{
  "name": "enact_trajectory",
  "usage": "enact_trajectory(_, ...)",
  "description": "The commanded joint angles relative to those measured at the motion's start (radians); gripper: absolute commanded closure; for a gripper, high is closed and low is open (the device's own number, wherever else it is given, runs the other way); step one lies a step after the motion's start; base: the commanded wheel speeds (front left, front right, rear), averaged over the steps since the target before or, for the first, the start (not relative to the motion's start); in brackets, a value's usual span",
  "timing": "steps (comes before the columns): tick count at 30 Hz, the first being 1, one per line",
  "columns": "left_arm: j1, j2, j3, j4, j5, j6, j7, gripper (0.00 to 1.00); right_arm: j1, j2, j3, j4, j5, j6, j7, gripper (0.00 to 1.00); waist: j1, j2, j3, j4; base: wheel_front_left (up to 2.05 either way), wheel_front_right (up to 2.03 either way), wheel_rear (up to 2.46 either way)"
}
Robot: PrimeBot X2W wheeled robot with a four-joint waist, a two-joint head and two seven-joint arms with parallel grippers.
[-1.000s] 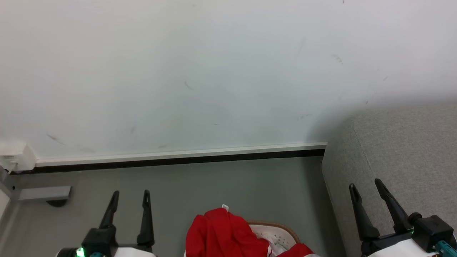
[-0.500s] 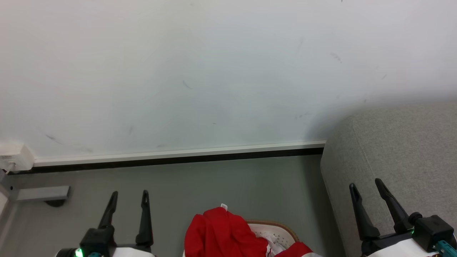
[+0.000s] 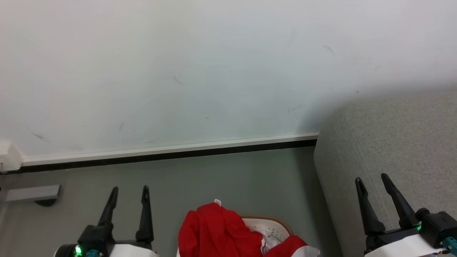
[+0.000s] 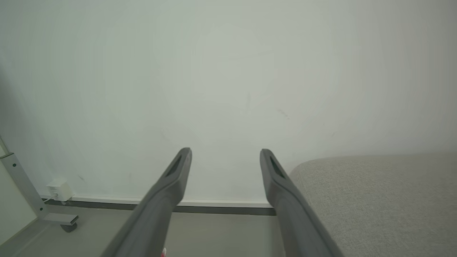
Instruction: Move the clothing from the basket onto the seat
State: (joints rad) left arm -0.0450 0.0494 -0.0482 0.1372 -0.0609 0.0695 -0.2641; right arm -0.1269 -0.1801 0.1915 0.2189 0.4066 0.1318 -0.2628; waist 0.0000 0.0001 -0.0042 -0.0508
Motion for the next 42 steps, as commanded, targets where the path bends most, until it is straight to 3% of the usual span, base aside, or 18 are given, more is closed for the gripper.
enact_trajectory(1,-0.01,0.003,-0.004,-0.005,-0.003,-0.005,-0.001,0.0,-0.014,-0.01,-0.005,-0.006,0.005,-0.002,-0.003,0.0,0.0,-0.0001,0.01,-0.01,0.0,0.0,0.0)
enact_trajectory(13,-0.062,0.002,-0.038,-0.008,-0.023,-0.016,-0.001,0.0,-0.056,-0.038,-0.035,-0.043,0.018,-0.002,-0.001,0.0,0.0,-0.0001,0.091,-0.073,0.0,0.0,0.0)
enact_trajectory(26,-0.201,0.003,-0.098,0.063,-0.039,-0.052,-0.001,0.0,-0.129,-0.051,-0.092,-0.104,0.051,-0.002,-0.001,0.0,0.0,-0.0001,0.264,-0.137,0.0,0.0,0.0)
enact_trajectory(33,-0.287,0.003,-0.138,0.175,-0.033,-0.082,-0.001,0.0,-0.171,-0.046,-0.131,-0.15,0.054,-0.002,-0.001,0.0,0.0,-0.0001,0.374,-0.162,0.0,0.0,0.0)
enact_trajectory(42,-0.456,0.003,-0.223,0.429,-0.006,-0.134,-0.001,0.0,-0.245,-0.005,-0.193,-0.208,0.073,-0.002,-0.001,0.0,0.0,-0.0001,0.533,-0.184,0.0,0.0,0.0)
